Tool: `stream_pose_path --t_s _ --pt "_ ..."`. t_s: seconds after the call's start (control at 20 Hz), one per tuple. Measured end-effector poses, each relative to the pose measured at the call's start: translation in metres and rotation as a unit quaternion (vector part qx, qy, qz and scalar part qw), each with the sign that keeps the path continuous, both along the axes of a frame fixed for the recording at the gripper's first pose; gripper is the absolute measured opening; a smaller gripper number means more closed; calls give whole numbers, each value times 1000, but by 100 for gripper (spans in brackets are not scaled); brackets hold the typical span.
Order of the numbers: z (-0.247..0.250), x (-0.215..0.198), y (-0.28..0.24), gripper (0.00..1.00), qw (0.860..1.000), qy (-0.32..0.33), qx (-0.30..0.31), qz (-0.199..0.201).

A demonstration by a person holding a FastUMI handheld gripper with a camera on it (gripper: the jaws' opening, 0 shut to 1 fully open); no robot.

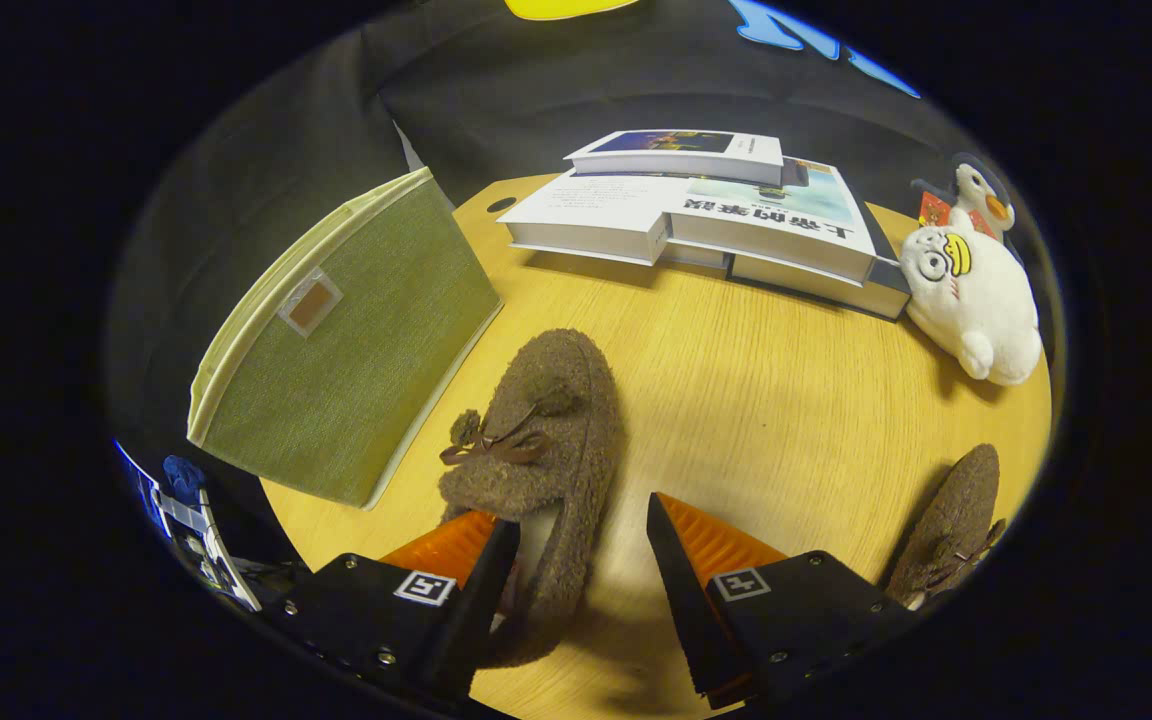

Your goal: Open the storage box then place both shoes into the box .Put the left shoe in first, then the right shoe, with the right side of both shoes facing outward in a uniform manner.

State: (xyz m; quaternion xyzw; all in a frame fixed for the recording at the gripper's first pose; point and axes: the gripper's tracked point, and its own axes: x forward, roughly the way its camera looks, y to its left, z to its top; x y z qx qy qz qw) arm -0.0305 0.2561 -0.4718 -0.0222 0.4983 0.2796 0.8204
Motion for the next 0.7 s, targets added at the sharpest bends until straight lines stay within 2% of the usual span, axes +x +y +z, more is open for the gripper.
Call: stream_pose_path --t_s 0.05,0.2,0.25,0.3,0.35,0.55,0.7 --pt "-5 5 1 78 1000 0 -7 -5" --pt "-12 4 9 25 999 28 -10 -20" --pt "-10 6 10 18 999 31 -14 -25" --pt "-12 7 5 18 998 35 -24 -38" --pt "-3 7 4 3 998 37 -25 -39" --pt "5 7 1 3 998 40 -33 -40" --pt "32 9 4 2 999 33 -20 -33"
